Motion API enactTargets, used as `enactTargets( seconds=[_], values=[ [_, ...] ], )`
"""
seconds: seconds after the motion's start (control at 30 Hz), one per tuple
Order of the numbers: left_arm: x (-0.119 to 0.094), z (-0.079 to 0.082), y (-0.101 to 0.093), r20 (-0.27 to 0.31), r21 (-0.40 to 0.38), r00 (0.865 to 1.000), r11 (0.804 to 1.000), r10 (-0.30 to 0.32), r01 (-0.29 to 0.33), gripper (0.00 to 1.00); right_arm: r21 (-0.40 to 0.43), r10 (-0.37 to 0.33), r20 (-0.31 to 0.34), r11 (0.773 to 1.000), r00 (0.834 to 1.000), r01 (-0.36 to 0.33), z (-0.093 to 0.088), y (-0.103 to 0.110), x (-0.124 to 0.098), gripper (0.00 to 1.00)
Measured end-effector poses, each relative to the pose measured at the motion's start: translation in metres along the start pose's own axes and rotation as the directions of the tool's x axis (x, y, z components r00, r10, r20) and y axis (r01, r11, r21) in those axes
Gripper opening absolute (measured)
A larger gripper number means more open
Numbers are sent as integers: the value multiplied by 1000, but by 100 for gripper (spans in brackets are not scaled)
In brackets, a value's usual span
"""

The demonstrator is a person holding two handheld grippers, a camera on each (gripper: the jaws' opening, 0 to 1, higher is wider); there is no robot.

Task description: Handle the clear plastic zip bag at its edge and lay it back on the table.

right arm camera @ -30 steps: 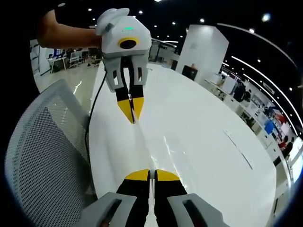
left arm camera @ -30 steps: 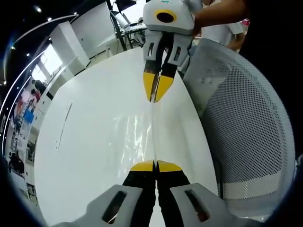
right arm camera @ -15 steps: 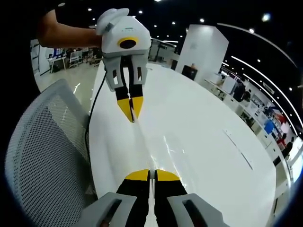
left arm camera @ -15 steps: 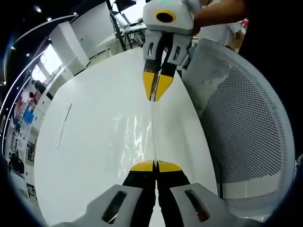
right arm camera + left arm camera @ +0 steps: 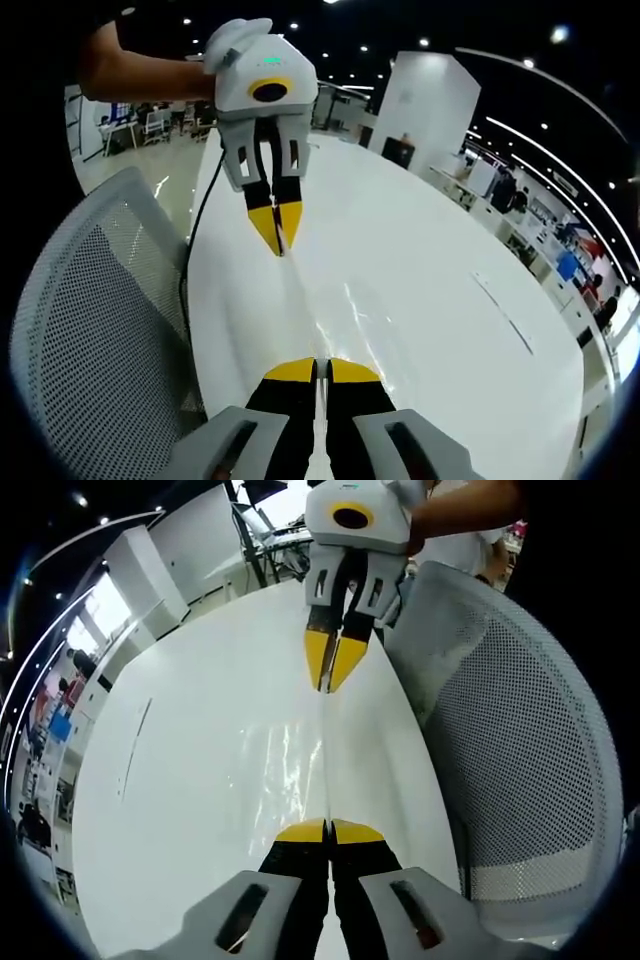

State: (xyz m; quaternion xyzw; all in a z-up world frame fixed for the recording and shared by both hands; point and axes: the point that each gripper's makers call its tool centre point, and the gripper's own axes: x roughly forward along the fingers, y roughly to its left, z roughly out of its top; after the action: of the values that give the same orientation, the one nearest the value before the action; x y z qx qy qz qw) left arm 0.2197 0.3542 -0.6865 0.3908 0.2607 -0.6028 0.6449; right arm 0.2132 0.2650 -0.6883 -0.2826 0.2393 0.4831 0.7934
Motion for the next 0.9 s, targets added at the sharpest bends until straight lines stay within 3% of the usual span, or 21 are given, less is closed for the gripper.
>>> enactTargets(
  seconds=[0.9],
  values=[
    [-1, -5, 2, 2, -13, 1000, 1000, 2, -2, 0, 4, -3, -17, 1000, 1000, 3, -5, 0, -2, 0]
  ],
)
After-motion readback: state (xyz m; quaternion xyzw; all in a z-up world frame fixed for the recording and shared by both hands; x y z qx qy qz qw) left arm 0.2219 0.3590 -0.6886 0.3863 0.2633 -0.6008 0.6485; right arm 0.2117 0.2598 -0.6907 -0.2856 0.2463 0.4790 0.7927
